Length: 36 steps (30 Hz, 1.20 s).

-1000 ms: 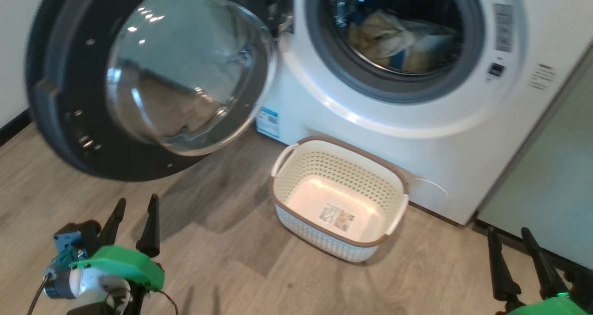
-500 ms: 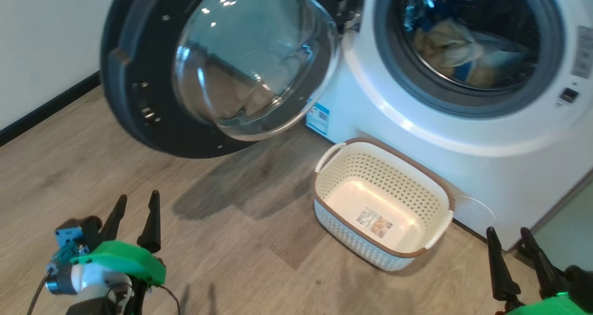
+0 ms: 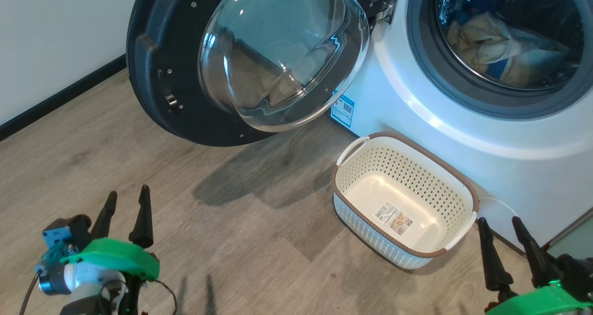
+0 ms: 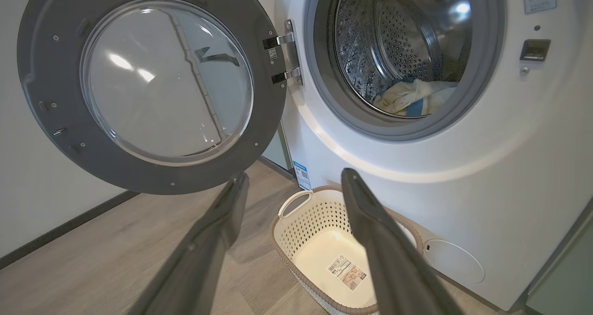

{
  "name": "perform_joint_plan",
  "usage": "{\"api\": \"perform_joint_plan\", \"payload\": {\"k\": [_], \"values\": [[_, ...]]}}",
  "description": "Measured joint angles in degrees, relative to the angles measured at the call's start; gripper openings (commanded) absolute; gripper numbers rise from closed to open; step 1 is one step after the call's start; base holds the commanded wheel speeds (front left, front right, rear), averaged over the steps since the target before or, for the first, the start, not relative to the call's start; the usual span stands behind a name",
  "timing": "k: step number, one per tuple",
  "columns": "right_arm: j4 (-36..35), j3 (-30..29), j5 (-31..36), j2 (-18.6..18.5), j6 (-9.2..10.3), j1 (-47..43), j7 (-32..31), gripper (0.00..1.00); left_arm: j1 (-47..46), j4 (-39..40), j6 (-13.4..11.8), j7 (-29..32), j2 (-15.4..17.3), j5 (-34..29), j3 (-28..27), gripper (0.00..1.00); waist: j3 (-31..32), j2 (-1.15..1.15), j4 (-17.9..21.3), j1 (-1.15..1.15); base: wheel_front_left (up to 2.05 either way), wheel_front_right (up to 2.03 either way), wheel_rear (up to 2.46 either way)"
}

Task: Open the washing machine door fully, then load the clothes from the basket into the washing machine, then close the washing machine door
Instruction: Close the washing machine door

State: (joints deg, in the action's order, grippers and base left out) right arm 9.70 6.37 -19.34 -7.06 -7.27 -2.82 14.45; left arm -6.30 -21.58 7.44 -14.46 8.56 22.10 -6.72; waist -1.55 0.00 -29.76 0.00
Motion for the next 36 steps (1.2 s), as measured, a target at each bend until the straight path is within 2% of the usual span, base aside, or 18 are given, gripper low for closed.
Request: {"api": "perform_joint_plan", "payload": {"k": [8, 12, 13, 14, 15, 16, 17, 21, 28, 32, 36], "values": [[0.59, 1.01, -0.31, -0.19, 0.0, 0.93, 0.0, 1.0, 1.0, 3.54, 0.0, 0.0, -2.92, 0.13, -3.26, 1.0, -0.22, 0.0, -0.16, 0.0, 0.0, 0.0, 0.0], [0.6, 0.99, -0.31, -0.2, 0.0, 1.02, 0.0, 1.0, 2.06, 4.67, -0.01, -0.01, -3.65, 4.12, -4.58, 1.0, 0.11, 0.0, 0.06, 0.0, 0.0, 0.0, 0.0], [0.6, 0.98, -0.31, -0.2, 0.0, 0.99, 0.0, 1.0, 2.24, 4.9, -0.01, -0.01, -3.59, 5.36, -4.58, 0.87, 0.22, 0.0, 0.13, 0.0, 0.0, 0.0, 0.0], [0.6, 0.97, -0.31, -0.2, 0.0, 0.97, 0.0, 1.0, 2.41, 5.12, -0.01, -0.01, -3.59, 6.88, -4.57, 0.41, 0.32, 0.0, 0.19, 0.0, 0.0, 0.0, 0.0], [0.59, 0.96, -0.31, -0.2, 0.0, 0.94, 0.0, 1.0, 2.58, 5.36, -0.01, -0.01, -3.59, 8.78, -4.57, 0.13, 0.43, 0.0, 0.24, 0.0, 0.0, 0.0, 0.0], [0.59, 0.9, -0.31, -0.19, 0.0, 0.91, 0.0, 1.0, 2.66, 5.63, -0.01, -0.01, -3.52, 10.99, -4.6, 0.0, 0.54, 0.0, 0.29, 0.0, 0.0, 0.0, 0.0], [0.59, 0.9, -0.31, -0.19, 0.0, 0.91, 0.0, 1.0, 2.66, 5.63, -0.01, -0.01, -3.52, 10.99, -4.6, 0.0, 0.54, 0.0, 0.29, 0.0, 0.0, 0.0, 0.0], [0.48, 0.44, -0.31, -0.16, 0.0, 0.68, 0.0, 1.0, 2.35, 5.77, -0.01, -0.01, -0.71, 22.04, -5.05, 0.0, 1.03, 0.0, 0.57, 0.0, 0.0, 0.0, 0.0], [-0.03, 0.2, -0.31, 0.02, 0.0, -0.8, 0.0, 1.0, -2.79, 2.11, -0.03, 4.35, 8.06, 49.27, -8.81, 0.0, 1.24, 0.0, 1.76, 0.0, 0.0, 0.0, 0.0], [-0.07, 0.4, -0.31, 0.01, 0.0, -0.87, 0.0, 1.0, -5.44, -1.05, -0.04, 7.69, 12.82, 57.82, -11.48, 0.0, 0.98, 0.0, 2.99, 0.0, 0.0, 0.0, 0.0], [-0.05, 0.63, -0.31, -0.03, 0.0, -0.9, 0.0, 1.0, -8.73, -6.02, -0.04, 10.47, 15.53, 62.9, -13.68, 0.0, 0.73, 0.0, 4.07, 0.0, 0.0, 0.0, 0.0]]}}
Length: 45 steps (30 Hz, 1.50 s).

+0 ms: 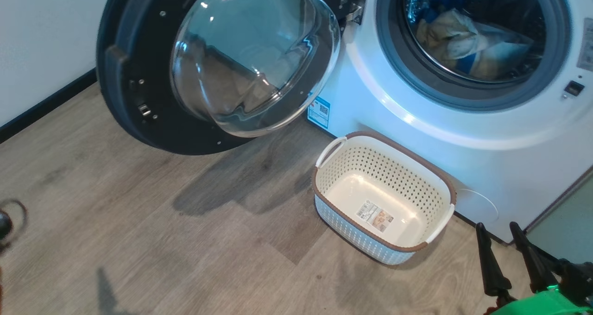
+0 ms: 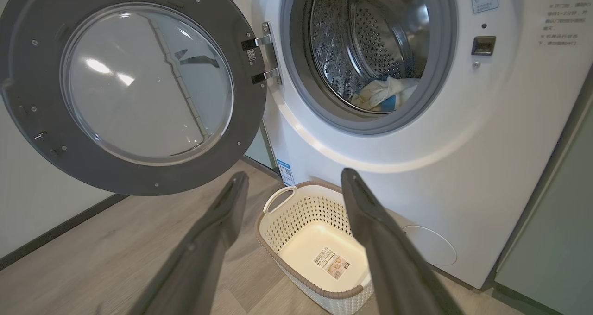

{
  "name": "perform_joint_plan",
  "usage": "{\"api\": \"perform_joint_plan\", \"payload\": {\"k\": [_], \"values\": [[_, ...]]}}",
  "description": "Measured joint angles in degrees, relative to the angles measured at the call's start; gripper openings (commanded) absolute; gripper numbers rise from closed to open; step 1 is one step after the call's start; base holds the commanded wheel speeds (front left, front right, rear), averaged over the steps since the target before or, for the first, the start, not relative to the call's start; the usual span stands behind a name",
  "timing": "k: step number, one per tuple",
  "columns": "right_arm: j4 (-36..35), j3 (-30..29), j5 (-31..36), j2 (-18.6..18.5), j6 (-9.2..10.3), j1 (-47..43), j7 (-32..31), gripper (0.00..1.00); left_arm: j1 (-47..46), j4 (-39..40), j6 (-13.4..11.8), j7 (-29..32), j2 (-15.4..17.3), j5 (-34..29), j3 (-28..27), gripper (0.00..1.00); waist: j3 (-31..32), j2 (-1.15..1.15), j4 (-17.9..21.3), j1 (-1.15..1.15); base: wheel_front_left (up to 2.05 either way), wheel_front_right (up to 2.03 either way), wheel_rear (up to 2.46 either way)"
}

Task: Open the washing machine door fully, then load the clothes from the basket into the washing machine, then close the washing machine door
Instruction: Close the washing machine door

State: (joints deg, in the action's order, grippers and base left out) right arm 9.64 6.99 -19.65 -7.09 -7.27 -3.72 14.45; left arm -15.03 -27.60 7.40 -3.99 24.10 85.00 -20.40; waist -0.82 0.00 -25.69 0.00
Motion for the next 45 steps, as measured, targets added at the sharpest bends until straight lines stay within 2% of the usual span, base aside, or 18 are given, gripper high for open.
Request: {"api": "perform_joint_plan", "payload": {"k": [7, 13, 23, 30, 45], "values": [[-0.15, 0.66, 0.07, -0.56, 0.0, 0.02, 0.0, 1.0, -11.32, -10.91, 0.0, 8.21, 4.9, 7.93, -2.77, 0.0, -1.28, 0.0, 1.61, 0.0, 0.0, 0.0, 0.0], [-0.42, 0.7, 0.08, -1.9, 0.0, 1.09, 0.0, 1.0, -19.5, -17.52, 0.0, 12.72, 8.38, 9.24, -3.13, 0.0, -3.61, 0.0, 3.51, 0.0, 0.0, 0.0, 0.0], [-0.7, 0.86, 0.52, -3.64, 0.0, 2.21, 0.0, 1.0, -29.32, -26.79, 0.0, 18.19, 10.99, 7.69, 1.41, 0.0, -7.52, 0.0, 6.72, -0.01, 0.0, 0.0, 0.0], [-1.03, 0.93, 0.53, -4.77, 0.0, 5.07, 0.0, 1.0, -34.74, -29.43, 0.0, 21.0, 11.73, 6.59, 3.91, 0.0, -10.18, 0.0, 8.38, -0.01, 0.0, 0.0, 0.0], [-1.16, 1.13, 0.59, -5.43, 0.0, 7.83, 0.0, 1.0, -39.92, -31.15, 0.0, 20.37, 13.39, 3.22, 6.2, 0.0, -14.8, 0.0, 11.79, -0.01, 0.0, 0.0, 0.0]]}}
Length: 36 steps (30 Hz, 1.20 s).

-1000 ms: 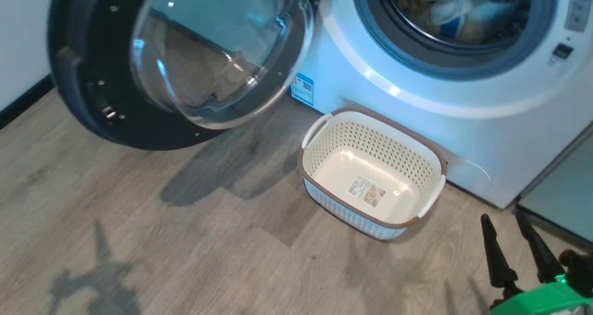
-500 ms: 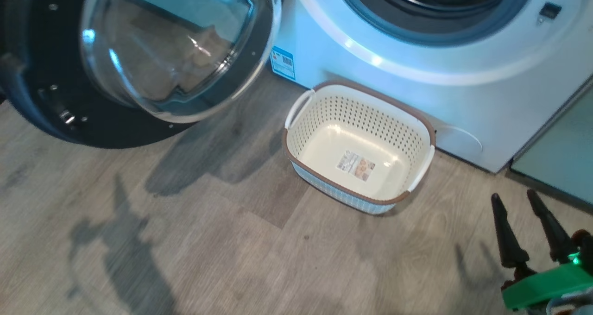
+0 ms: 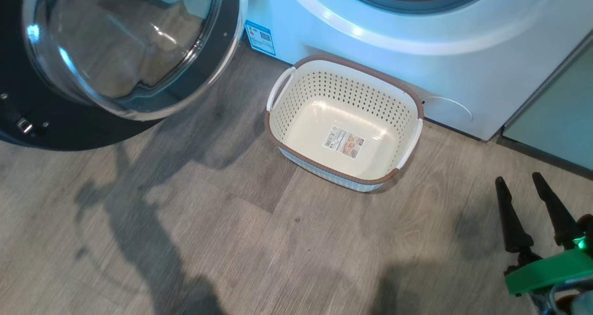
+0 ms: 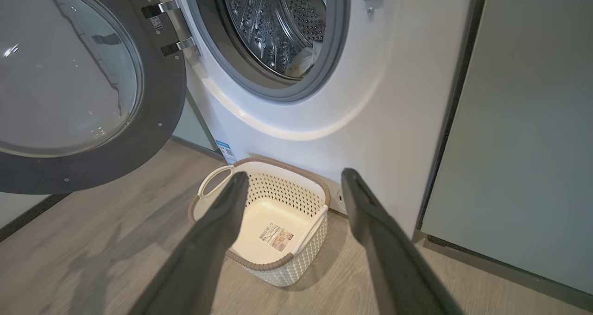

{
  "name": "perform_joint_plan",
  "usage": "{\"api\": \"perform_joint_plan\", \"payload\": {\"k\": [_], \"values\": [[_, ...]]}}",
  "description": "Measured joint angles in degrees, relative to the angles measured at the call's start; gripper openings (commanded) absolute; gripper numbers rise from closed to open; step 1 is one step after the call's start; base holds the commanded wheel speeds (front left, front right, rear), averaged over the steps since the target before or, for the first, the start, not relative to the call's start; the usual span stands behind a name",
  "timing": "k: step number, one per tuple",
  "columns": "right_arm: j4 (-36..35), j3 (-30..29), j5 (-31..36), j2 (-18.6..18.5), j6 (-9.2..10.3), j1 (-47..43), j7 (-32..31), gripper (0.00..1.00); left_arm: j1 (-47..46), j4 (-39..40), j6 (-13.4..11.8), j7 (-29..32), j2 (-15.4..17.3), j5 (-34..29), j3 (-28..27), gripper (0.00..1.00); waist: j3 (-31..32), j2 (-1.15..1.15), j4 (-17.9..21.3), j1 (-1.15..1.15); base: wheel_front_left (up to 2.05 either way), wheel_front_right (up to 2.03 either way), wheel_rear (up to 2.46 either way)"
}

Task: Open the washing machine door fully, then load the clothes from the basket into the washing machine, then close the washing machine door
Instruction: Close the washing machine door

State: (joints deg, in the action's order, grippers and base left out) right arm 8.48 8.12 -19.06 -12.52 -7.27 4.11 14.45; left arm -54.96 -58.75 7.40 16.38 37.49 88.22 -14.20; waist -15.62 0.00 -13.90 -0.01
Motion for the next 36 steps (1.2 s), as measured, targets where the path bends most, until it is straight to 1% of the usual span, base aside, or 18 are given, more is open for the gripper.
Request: {"api": "perform_joint_plan", "payload": {"k": [9, 11, 21, 24, 29, 36], "values": [[-0.09, -0.12, 0.02, -0.03, 0.0, 0.02, 0.0, 1.0, -1.94, -0.98, 0.0, 1.34, -0.03, -1.3, 2.25, 0.0, -0.84, 0.0, 0.5, 0.01, 0.0, 0.0, 0.0], [-0.09, -0.1, 0.41, -0.02, 0.0, 0.02, 0.0, 1.0, -2.19, -0.99, 0.0, 2.14, -0.19, -2.02, 3.36, 0.0, -0.98, 0.0, 0.45, 0.01, 0.0, 0.0, 0.0], [-0.02, -0.08, 0.47, -0.02, 0.0, 0.23, 0.0, 1.0, -2.88, -0.97, 0.0, 6.01, -0.79, -2.03, 5.2, 0.0, -0.84, 0.0, 0.22, 0.01, 0.0, 0.0, 0.0], [0.12, -0.3, 0.47, 0.01, 0.0, 0.21, 0.0, 1.0, -2.98, -1.02, 0.0, 7.26, -1.57, -2.01, 5.46, 0.0, -0.38, 0.0, -0.13, 0.01, 0.0, 0.0, 0.0], [0.24, -0.31, 0.47, 0.37, 0.0, 0.16, 0.0, 1.0, -2.99, -1.04, 0.0, 10.88, -2.8, -2.01, 7.21, 0.0, 1.11, 0.0, -0.57, 0.01, 0.0, 0.0, 0.0], [0.81, -0.24, 0.47, 1.26, 0.0, -0.43, 0.0, 1.0, -2.3, -0.16, 0.0, 18.71, -5.2, -1.98, 10.06, 0.0, 4.07, 0.0, -0.76, 0.01, 0.0, 0.0, 0.0]]}}
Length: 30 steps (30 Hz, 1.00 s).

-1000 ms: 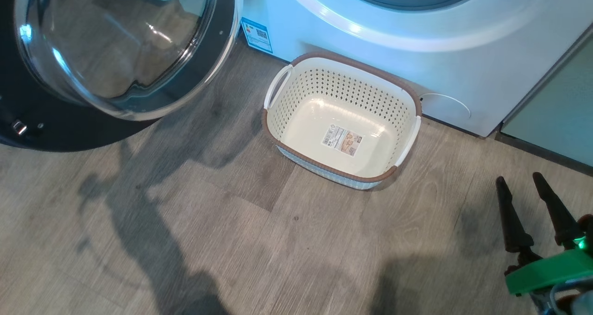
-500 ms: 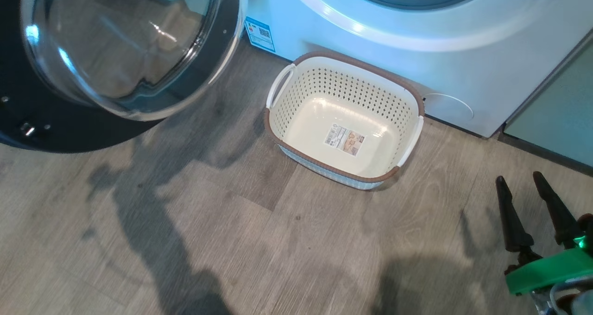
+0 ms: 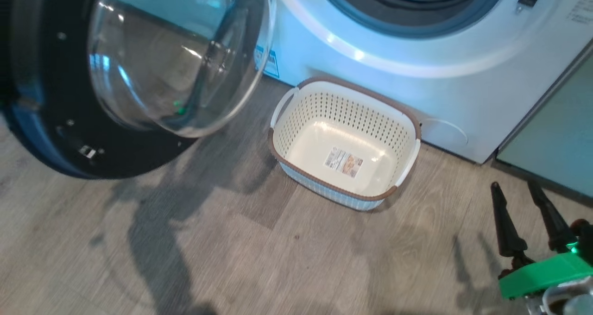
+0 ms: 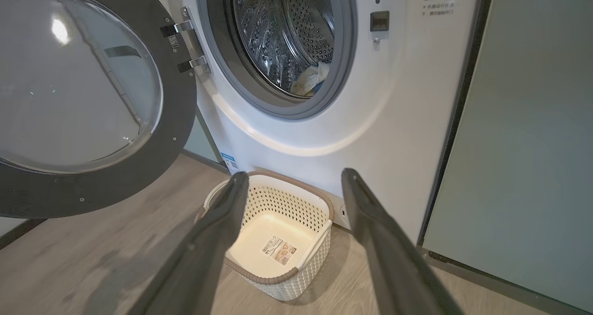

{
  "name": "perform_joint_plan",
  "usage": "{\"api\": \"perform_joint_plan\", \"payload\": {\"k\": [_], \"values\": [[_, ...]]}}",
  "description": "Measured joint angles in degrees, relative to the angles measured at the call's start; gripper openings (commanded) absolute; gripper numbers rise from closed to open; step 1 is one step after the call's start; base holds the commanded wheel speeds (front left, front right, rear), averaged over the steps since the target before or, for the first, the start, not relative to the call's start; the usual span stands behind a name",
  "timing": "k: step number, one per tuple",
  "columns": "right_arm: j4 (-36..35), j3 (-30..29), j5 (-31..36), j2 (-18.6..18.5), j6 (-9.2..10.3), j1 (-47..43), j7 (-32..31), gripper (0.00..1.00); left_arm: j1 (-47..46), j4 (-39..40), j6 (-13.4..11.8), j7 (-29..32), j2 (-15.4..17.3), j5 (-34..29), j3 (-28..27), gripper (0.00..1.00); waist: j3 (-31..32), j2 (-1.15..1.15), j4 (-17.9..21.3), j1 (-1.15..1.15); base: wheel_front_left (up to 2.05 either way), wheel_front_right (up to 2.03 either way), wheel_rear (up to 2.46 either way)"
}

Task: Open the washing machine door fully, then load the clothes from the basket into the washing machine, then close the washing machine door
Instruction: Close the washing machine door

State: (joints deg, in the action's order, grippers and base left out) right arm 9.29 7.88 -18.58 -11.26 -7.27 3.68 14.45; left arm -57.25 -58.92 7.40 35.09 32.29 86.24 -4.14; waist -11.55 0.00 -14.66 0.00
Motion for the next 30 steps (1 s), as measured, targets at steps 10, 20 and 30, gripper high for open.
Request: {"api": "perform_joint_plan", "payload": {"k": [10, 20, 30], "values": [[0.57, -0.36, -0.07, 1.62, 0.0, -3.02, 0.0, 1.0, 2.12, 1.01, 0.0, 6.25, -1.41, 1.08, 1.55, 0.0, 4.44, 0.0, -0.2, 0.0, 0.0, 0.0, 0.0], [0.59, -0.51, -0.16, 2.46, 0.0, -3.48, 0.0, 1.0, 5.2, 3.19, 0.0, 9.36, -5.54, 0.99, 4.45, 0.0, 7.05, 0.0, 0.22, 0.0, 0.0, 0.0, 0.0], [0.4, -1.52, -0.16, 2.65, 0.0, -4.87, 0.0, 1.0, 6.3, 9.32, 0.0, 13.37, -10.87, 1.58, 6.65, 0.0, 8.02, 0.0, 1.6, 0.0, 0.0, 0.0, 0.0]]}}
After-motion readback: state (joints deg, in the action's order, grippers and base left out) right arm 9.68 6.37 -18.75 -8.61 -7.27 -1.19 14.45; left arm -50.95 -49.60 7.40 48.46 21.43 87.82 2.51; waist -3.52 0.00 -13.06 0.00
